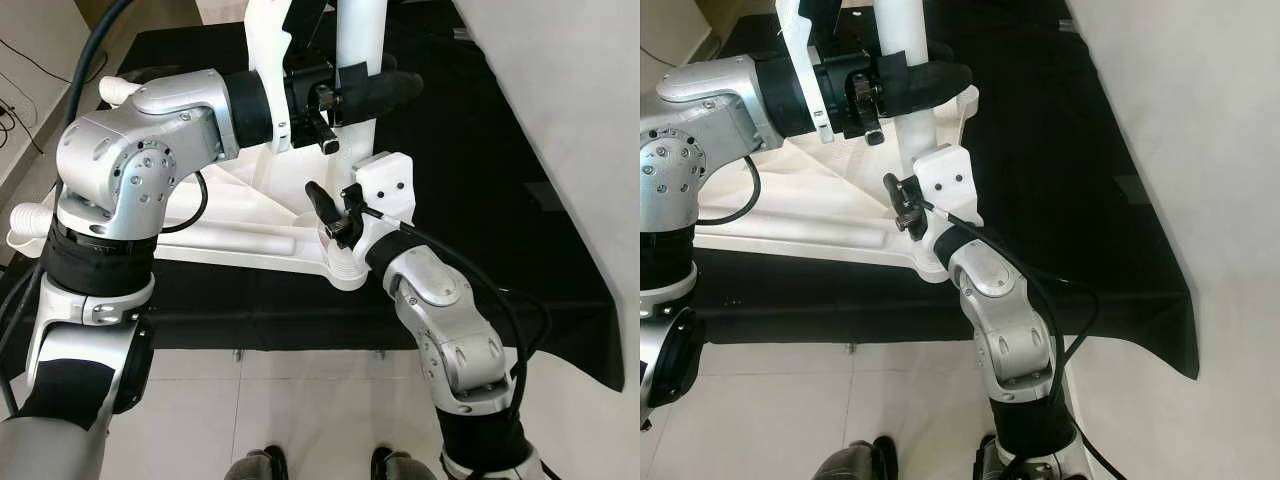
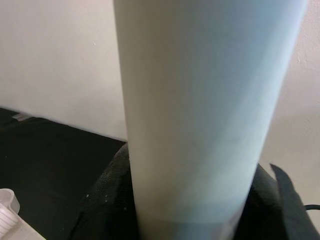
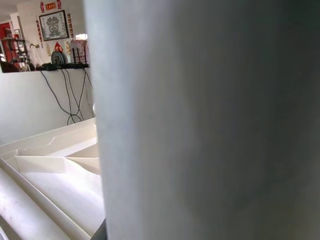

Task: Building children table

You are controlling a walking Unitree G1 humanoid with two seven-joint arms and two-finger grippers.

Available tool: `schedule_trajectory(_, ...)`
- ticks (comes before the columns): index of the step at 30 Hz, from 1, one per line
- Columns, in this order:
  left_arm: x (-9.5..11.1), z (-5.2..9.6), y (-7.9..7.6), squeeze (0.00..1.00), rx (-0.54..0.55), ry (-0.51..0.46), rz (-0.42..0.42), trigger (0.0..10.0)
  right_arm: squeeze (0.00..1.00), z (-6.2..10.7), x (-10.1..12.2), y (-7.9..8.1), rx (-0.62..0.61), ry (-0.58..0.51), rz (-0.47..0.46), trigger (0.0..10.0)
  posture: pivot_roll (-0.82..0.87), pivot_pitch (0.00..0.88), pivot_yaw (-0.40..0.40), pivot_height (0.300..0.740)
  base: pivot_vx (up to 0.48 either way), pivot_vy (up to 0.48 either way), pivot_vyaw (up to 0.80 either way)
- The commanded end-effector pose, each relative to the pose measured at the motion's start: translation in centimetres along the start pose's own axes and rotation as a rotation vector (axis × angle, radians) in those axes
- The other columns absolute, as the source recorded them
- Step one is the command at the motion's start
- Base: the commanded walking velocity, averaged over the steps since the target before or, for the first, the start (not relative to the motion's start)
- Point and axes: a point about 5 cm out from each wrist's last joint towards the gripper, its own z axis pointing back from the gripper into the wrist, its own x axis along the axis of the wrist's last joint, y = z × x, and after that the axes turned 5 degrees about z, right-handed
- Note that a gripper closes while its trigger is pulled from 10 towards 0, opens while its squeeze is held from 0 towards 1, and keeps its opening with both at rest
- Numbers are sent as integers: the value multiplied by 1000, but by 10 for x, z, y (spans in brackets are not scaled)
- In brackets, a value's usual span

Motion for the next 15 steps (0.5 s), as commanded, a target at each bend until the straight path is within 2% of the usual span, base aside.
schedule_trajectory(1, -4, 1, 2, 0, -5, 6, 33, 0, 0, -2, -19, 4, 34, 105, -41, 824, -6, 237, 73, 740, 0, 0, 0)
schedule_trajectory(2, -5, 0, 2, 0, -7, 6, 37, 0, 0, -4, -14, 6, 52, 76, -64, 10000, -8, 239, 70, 740, 0, 0, 0)
schedule_trajectory(3, -5, 0, 2, 0, -7, 6, 37, 0, 0, -4, -14, 6, 52, 76, -64, 10000, -8, 239, 70, 740, 0, 0, 0)
schedule_trajectory(5, -6, 0, 2, 0, -10, 7, 42, 0, 0, -9, 0, 15, 186, -31, -119, 10000, -14, 239, 71, 740, 0, 0, 0)
schedule_trajectory(6, -6, 0, 1, 0, -13, 7, 44, 0, 1000, -11, 7, 18, 288, -79, -130, 10000, -14, 241, 73, 740, 0, 0, 0)
schedule_trajectory(7, -6, 0, 1, 0, -14, 6, 45, 0, 1000, -12, 10, 20, 353, -104, -132, 10000, -14, 241, 73, 740, 0, 0, 0)
schedule_trajectory(8, -6, 0, 1, 0, -18, 6, 45, 0, 1000, -14, 14, 15, 405, -125, -127, 10000, -9, 240, 71, 740, 0, 0, 0)
schedule_trajectory(9, -6, 0, 1, 0, -18, 6, 45, 0, 1000, -14, 14, 15, 405, -125, -127, 10000, -9, 240, 71, 740, 0, 0, 0)
schedule_trajectory(12, -6, -1, -1, 0, -33, 7, 44, 0, 1000, -22, 22, -3, 593, -150, -75, 10000, -10, 240, 71, 740, 0, 0, 0)
schedule_trajectory(14, -6, -1, -1, 0, -35, 7, 44, 0, 1000, -23, 22, -6, 617, -149, -62, 10000, -10, 240, 71, 740, 0, 0, 0)
schedule_trajectory(15, -6, -2, -2, 0, -38, 7, 44, 0, 776, -26, 21, -10, 705, -123, -12, 10000, -4, 240, 73, 740, 0, 0, 0)
